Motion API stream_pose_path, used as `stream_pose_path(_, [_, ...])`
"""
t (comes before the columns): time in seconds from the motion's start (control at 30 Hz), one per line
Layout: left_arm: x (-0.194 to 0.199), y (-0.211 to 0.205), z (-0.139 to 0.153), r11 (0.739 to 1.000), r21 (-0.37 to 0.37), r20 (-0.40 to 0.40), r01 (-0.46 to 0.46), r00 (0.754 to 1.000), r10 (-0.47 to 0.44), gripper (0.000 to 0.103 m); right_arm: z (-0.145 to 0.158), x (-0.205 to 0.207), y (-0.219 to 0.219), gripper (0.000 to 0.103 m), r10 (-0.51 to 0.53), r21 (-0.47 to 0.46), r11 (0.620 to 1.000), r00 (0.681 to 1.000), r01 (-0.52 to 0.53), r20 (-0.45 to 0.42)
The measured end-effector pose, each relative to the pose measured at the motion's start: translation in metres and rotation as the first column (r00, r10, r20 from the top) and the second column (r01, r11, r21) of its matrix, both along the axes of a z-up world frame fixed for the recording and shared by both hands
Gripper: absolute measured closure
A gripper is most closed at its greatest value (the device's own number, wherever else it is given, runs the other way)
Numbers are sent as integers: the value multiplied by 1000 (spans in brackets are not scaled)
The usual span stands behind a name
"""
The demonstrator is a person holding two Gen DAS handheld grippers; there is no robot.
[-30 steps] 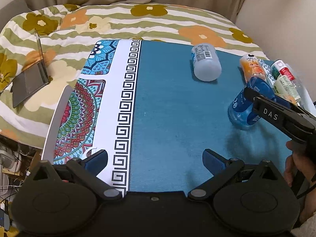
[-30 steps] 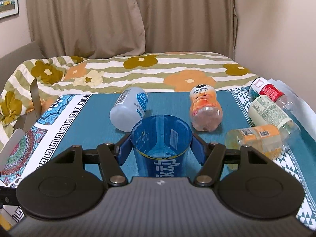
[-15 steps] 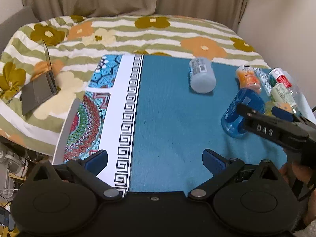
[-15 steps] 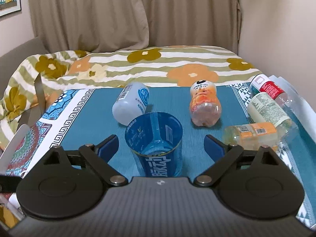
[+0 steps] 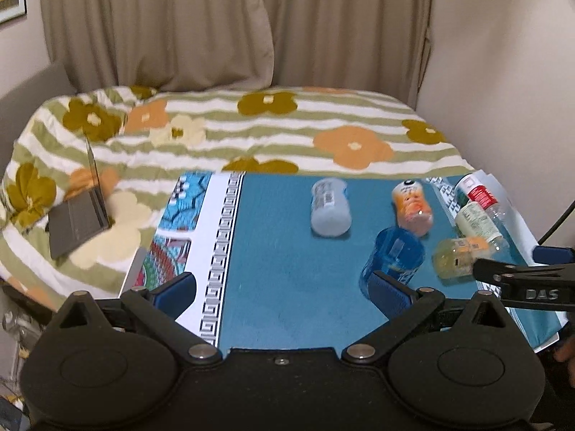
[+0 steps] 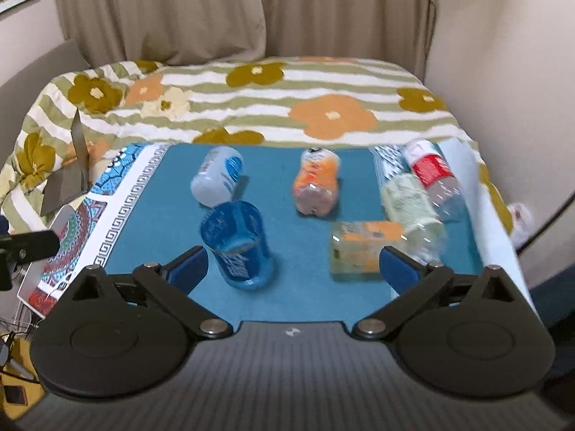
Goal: Flip cup upright
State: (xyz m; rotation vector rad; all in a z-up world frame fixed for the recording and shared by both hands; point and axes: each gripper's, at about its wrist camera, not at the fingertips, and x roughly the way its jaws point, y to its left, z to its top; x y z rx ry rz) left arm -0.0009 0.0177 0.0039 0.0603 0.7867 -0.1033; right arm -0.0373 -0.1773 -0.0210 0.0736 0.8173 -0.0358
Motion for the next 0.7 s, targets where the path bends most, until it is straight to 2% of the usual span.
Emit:
stream_pose_path(0.1, [-3,-8,2,1000,16,25,13,1000,-14,0,6,-7,-11,0,-25,13,1000,999,25,-26])
stream_pose_path(0.3, [-9,-14,2,999,27,57,30,998,-31,0,12,-20,-22,0,-46,-20,999,999,46,-15])
stream_pose_path(0.7, [-10,-26,-1,998,50,68,48,996,-52,0,12,-29,-31,0,-70,-29,997,997,70,-19])
